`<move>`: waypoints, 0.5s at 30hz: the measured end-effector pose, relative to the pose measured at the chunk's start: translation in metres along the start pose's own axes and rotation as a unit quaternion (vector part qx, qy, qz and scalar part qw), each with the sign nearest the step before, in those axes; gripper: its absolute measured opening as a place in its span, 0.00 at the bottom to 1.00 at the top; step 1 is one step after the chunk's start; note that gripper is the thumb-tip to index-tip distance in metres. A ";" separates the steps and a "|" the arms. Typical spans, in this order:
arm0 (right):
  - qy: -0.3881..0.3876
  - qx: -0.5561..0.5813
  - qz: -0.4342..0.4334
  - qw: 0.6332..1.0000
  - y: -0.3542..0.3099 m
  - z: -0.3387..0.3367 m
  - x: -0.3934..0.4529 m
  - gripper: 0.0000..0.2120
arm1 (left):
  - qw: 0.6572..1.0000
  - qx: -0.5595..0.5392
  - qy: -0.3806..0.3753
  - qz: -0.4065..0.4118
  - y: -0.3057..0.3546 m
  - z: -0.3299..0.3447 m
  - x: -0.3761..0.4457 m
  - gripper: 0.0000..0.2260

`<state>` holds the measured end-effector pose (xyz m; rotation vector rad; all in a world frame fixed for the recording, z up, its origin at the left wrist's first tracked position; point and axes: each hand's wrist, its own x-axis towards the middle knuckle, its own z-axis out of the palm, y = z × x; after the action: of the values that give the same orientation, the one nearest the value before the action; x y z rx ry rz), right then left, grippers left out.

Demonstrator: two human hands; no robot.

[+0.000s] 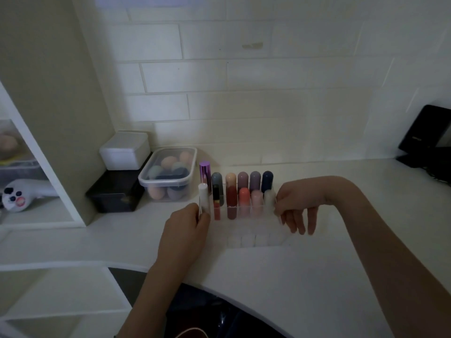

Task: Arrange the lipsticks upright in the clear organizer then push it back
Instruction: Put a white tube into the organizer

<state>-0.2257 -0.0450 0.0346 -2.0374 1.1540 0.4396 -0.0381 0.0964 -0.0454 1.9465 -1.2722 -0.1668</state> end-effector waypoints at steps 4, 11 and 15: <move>0.111 0.046 -0.006 0.993 0.008 -0.002 0.013 0.14 | 1.000 0.013 -0.017 0.009 0.010 0.013 0.027 0.17; 0.296 0.147 -0.050 0.942 0.018 -0.012 0.065 0.16 | 0.998 0.058 -0.003 -0.015 0.019 0.044 0.096 0.12; 0.342 0.158 -0.069 0.924 0.011 -0.019 0.089 0.13 | 0.997 0.040 0.030 -0.060 0.019 0.052 0.110 0.11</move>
<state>-0.1885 -0.1154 -0.0114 -2.0048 1.3488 -0.5509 -0.0232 -0.0256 -0.0356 2.0828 -1.1389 -0.1186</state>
